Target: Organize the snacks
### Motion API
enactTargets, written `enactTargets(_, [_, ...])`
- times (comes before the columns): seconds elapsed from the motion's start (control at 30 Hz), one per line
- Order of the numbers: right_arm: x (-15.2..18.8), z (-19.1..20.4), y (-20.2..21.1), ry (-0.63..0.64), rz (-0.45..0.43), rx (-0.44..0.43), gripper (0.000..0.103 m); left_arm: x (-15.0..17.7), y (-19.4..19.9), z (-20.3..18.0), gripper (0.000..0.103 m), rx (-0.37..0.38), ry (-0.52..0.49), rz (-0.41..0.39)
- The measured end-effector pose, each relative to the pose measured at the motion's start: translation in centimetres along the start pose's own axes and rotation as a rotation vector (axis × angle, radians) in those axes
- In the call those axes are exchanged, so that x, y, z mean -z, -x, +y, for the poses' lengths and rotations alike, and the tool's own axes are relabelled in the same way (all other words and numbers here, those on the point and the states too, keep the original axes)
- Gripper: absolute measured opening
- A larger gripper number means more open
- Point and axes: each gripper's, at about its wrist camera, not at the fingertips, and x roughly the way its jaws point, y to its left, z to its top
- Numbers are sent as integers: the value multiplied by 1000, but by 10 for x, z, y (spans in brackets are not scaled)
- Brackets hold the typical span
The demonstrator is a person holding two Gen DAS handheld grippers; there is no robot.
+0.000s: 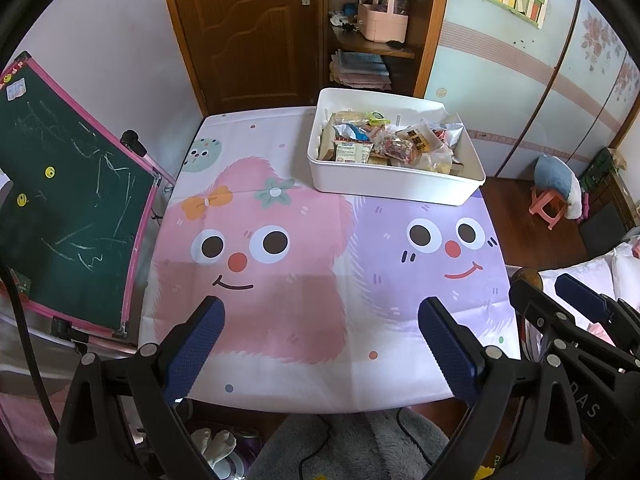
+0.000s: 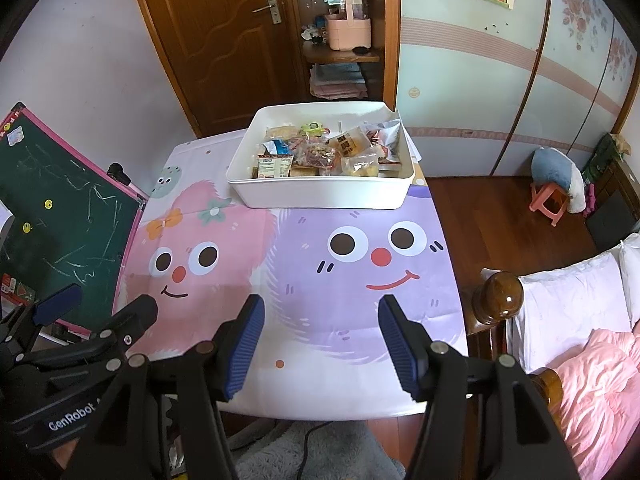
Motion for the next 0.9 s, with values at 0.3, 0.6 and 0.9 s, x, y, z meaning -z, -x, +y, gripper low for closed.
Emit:
enactTargets(0.3, [1,2,0,4,-2,0,60,2,-1,2,97,3,2,3])
enactTargets(0.6, [1,2,0,2,-2,-2,60,2,-2,3,97,3,2,3])
enactTargets(0.9, [1,1,0,3,-3,-2,60,2,-1,2,97,3,4,3])
